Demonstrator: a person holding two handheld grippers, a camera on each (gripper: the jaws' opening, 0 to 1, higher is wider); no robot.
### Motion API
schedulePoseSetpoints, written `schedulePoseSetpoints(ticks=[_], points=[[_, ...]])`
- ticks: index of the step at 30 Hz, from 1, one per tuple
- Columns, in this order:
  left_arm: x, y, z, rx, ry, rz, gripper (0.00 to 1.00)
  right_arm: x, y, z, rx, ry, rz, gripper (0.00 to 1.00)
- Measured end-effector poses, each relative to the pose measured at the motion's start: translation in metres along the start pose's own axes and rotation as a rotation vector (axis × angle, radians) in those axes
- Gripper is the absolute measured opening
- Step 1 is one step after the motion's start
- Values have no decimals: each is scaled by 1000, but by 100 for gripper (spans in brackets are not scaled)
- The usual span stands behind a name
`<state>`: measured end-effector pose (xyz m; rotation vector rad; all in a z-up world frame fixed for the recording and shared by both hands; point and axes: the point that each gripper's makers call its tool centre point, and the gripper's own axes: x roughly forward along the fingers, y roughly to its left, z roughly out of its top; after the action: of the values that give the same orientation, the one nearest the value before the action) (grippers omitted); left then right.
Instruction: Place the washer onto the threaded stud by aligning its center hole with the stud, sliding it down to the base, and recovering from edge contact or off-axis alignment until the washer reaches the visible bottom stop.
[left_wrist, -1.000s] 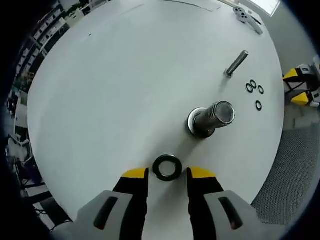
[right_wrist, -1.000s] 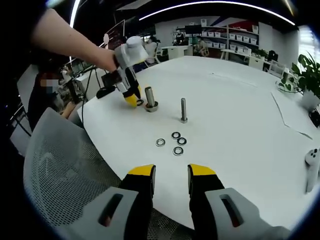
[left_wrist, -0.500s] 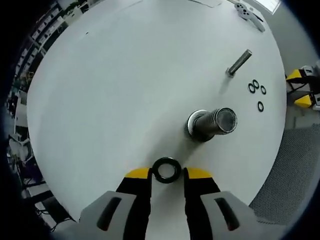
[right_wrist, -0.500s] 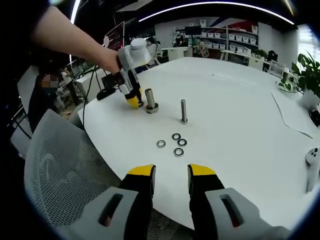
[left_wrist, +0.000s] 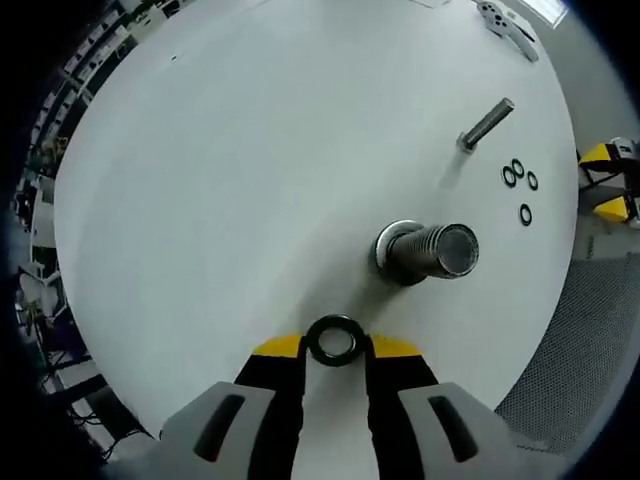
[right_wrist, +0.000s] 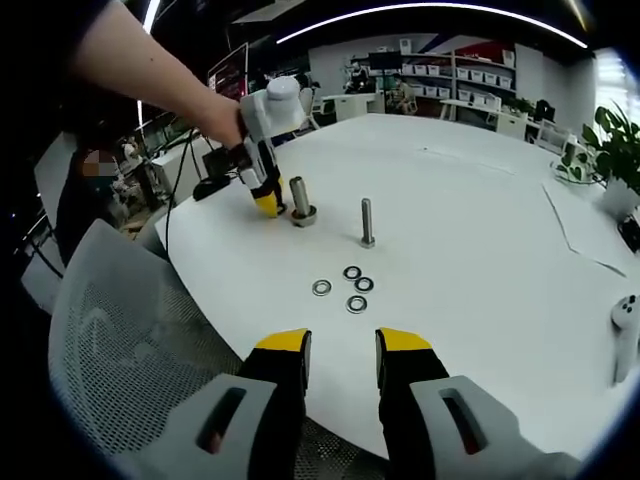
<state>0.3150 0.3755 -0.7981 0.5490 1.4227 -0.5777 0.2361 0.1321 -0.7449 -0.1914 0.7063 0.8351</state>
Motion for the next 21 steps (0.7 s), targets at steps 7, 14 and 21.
schedulePoseSetpoints(ticks=[7,14,21], points=[[0,-1,0,18,-6,-8,22,0,-1,0,2,-4,-3,29],[0,0,1,-8,10,-7,21,0,-2,-1,7,0,-7,29],[-1,2,-1,-32,-28,-4,20,1,-2,0,5,-1,-6,29]])
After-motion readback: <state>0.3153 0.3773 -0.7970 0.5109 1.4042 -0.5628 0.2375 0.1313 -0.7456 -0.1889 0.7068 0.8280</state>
